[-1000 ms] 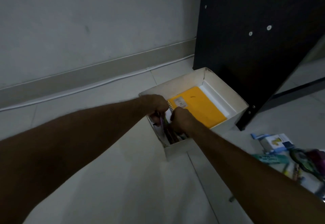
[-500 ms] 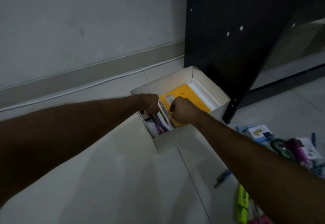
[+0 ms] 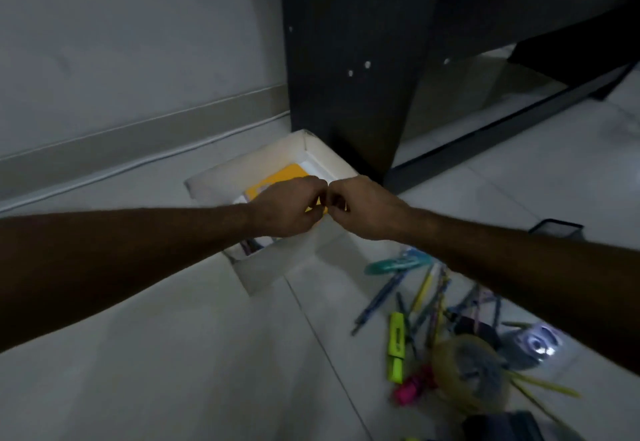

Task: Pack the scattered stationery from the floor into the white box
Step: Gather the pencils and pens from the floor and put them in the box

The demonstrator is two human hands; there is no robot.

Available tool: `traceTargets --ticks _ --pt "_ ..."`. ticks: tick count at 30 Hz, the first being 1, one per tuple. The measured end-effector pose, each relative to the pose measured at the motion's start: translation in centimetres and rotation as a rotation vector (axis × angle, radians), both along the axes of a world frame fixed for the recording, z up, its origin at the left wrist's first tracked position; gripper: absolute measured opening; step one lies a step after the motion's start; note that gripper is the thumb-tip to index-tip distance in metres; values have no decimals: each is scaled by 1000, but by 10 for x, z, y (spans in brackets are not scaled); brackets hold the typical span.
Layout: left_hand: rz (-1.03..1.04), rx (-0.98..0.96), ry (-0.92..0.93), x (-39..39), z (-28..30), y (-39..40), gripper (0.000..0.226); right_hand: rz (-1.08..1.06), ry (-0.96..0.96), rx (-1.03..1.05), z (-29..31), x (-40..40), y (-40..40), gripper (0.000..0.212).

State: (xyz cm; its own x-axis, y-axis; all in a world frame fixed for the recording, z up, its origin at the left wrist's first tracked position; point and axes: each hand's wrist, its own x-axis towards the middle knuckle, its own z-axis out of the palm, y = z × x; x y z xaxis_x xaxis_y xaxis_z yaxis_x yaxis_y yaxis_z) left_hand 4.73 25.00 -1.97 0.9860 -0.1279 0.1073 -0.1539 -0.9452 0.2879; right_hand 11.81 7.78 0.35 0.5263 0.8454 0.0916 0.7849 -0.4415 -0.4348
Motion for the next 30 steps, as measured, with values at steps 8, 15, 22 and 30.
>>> traceTargets --ticks 8,15,22,30 --pt "-230 -55 260 7 -15 -103 14 -152 106 -424 -42 4 -136 16" --pt "-18 67 635 -3 -92 -148 46 -320 173 -562 -88 -1 -155 49" --pt "1 19 641 -3 -113 -156 65 -536 257 -620 -123 -11 -153 95" --pt "15 36 606 9 -102 -170 45 -611 353 -430 -128 -17 -149 62"
